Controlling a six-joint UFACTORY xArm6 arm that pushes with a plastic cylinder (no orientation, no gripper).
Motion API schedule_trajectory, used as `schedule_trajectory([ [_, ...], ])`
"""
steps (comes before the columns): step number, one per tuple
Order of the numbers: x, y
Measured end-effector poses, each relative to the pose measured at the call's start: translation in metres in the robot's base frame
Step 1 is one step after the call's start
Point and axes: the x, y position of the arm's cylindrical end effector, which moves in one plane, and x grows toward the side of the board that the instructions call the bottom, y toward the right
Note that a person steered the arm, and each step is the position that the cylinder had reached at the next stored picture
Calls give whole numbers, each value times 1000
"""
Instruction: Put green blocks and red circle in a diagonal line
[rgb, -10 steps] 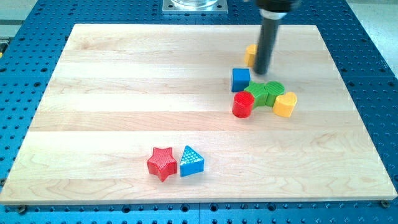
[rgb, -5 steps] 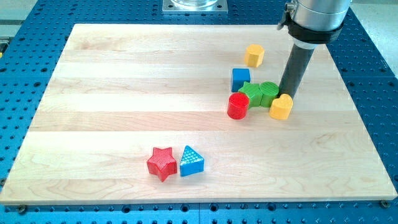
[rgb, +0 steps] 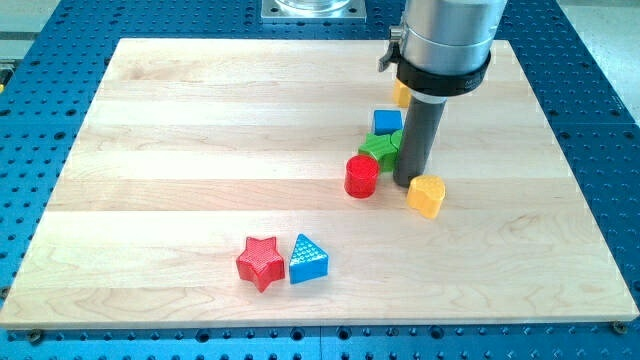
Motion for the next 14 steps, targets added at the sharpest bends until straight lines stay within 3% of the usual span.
schedule_trajectory([
  [2, -61, 18],
  [3, -63, 58],
  [4, -109, 70],
  [7, -107, -7],
  [8, -126, 18],
  [9, -99, 45],
  [10, -79, 27],
  [12, -91, 1],
  [14, -91, -105],
])
